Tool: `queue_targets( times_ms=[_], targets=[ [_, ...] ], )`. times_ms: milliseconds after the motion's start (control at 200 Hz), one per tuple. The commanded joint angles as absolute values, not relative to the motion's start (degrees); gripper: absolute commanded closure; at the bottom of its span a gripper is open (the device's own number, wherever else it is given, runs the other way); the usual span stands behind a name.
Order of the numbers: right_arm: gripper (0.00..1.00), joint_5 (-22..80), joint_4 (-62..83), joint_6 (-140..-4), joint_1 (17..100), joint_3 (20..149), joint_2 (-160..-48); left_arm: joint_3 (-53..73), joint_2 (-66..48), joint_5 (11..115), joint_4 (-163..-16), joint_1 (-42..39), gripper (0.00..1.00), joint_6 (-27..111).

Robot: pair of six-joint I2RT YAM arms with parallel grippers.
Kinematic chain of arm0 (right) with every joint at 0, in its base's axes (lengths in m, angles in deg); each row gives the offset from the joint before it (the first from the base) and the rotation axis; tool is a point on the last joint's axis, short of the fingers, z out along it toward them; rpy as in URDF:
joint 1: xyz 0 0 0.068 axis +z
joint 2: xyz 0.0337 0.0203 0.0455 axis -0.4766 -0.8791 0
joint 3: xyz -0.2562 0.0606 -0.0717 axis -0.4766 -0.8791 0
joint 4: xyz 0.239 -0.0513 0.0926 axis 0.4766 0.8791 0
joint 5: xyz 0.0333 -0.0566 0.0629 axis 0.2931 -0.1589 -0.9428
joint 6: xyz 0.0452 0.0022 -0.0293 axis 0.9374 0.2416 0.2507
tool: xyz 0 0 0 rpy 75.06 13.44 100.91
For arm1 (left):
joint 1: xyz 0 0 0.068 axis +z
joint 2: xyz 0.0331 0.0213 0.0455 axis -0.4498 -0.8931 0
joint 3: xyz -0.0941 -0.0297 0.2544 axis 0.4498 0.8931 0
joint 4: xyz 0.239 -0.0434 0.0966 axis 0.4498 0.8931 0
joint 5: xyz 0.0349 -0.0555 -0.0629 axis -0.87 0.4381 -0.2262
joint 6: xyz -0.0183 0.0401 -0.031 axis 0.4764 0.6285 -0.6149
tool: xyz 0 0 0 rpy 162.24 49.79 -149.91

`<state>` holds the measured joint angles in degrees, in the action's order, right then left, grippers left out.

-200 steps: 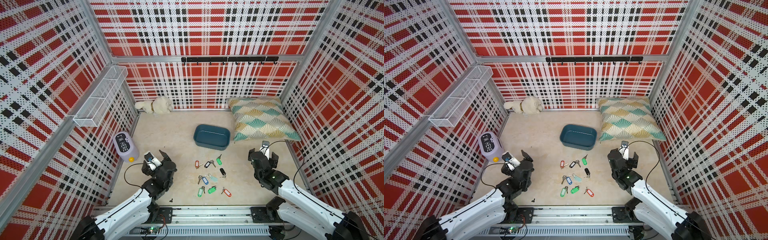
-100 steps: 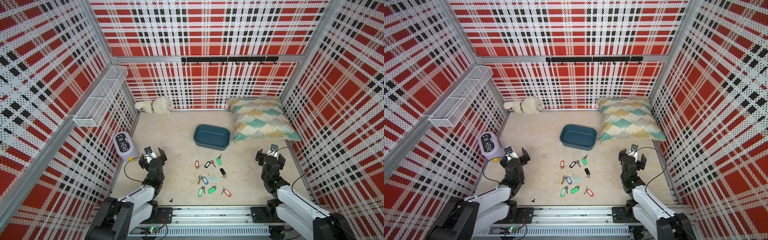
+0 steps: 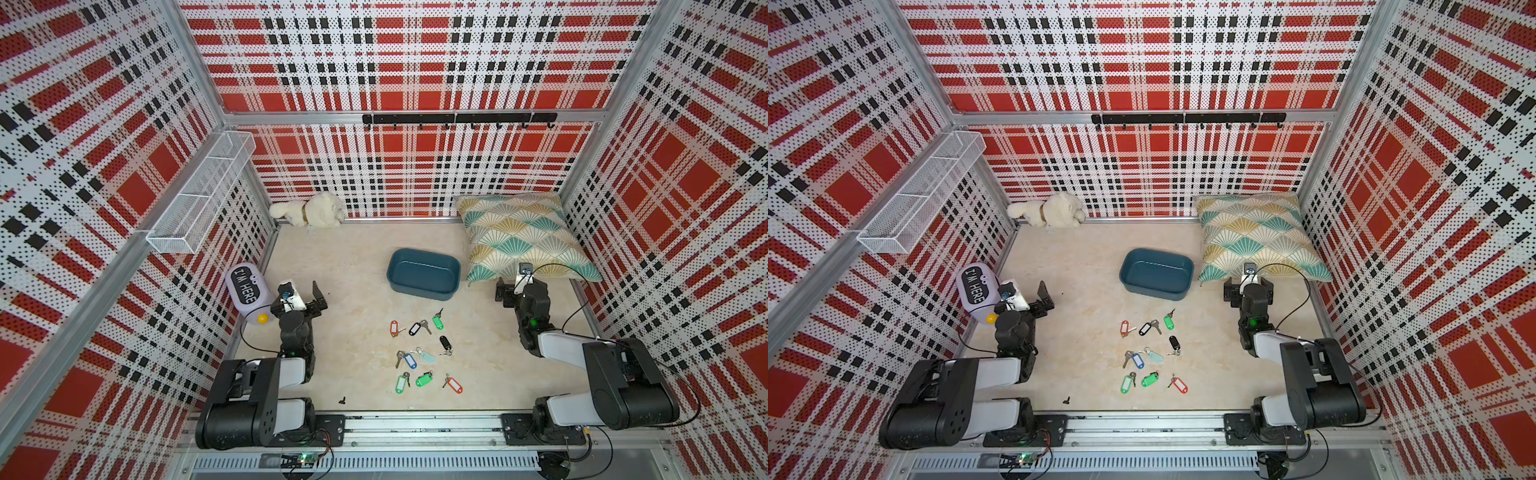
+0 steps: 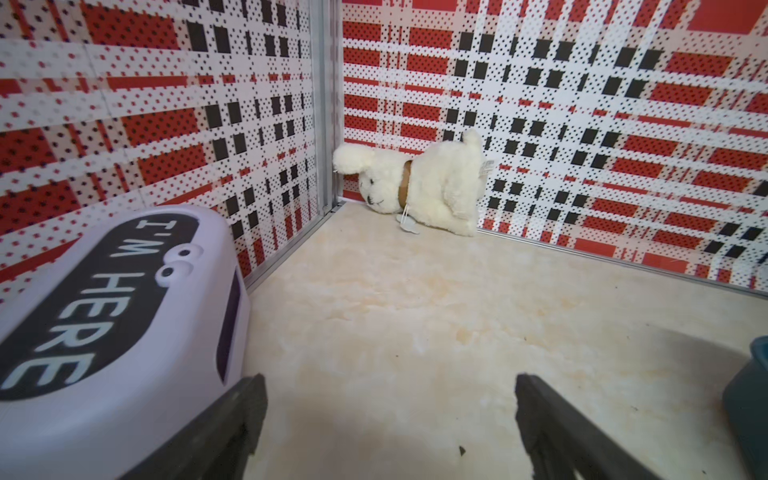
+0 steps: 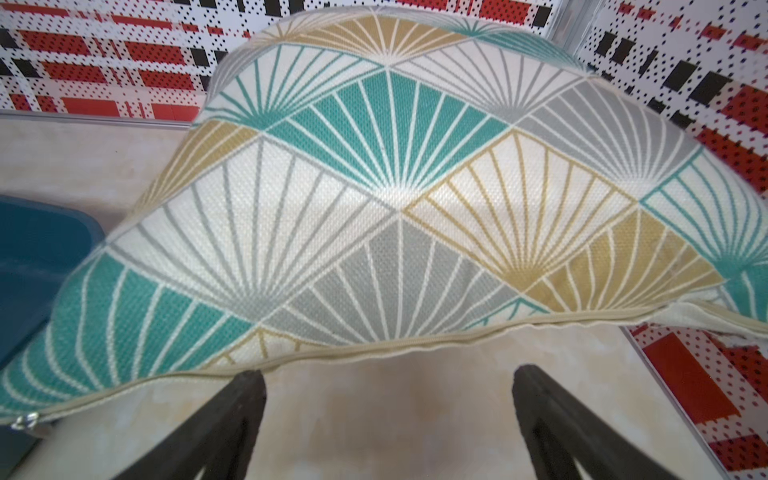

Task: Take the keys out of the storage box
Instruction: Reset both arms

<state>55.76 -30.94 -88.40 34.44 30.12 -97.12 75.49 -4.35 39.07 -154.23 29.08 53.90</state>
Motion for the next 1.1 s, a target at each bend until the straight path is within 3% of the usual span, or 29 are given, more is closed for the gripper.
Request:
queue_targets(
  times_ms=[0, 35, 95, 135, 1092],
  targets=[
    [0.00, 54.1, -37.9, -87.9, 33.7, 29.8, -99.2, 75.7, -13.7, 45.9, -171.3, 30.2, 0.01, 53.9],
    [0.00, 53.4, -42.8, -87.4, 33.2, 28.3, -101.4, 75.1, -17.7, 49.6, -176.3, 30.2, 0.01, 54.3],
    [0.00, 50.8, -48.6, -84.5, 30.8, 25.9, -103.8, 71.7, -13.6, 48.8, -161.6, 29.5, 0.01, 56.3],
    [0.00, 51.3, -50.9, -84.3, 30.3, 24.9, -104.1, 70.6, -13.2, 46.8, -159.4, 28.9, 0.01, 56.2],
    [0.00, 51.4, -49.5, -84.6, 30.5, 25.6, -104.1, 69.5, -14.1, 41.9, -159.0, 26.8, 0.01, 56.6]
  ],
)
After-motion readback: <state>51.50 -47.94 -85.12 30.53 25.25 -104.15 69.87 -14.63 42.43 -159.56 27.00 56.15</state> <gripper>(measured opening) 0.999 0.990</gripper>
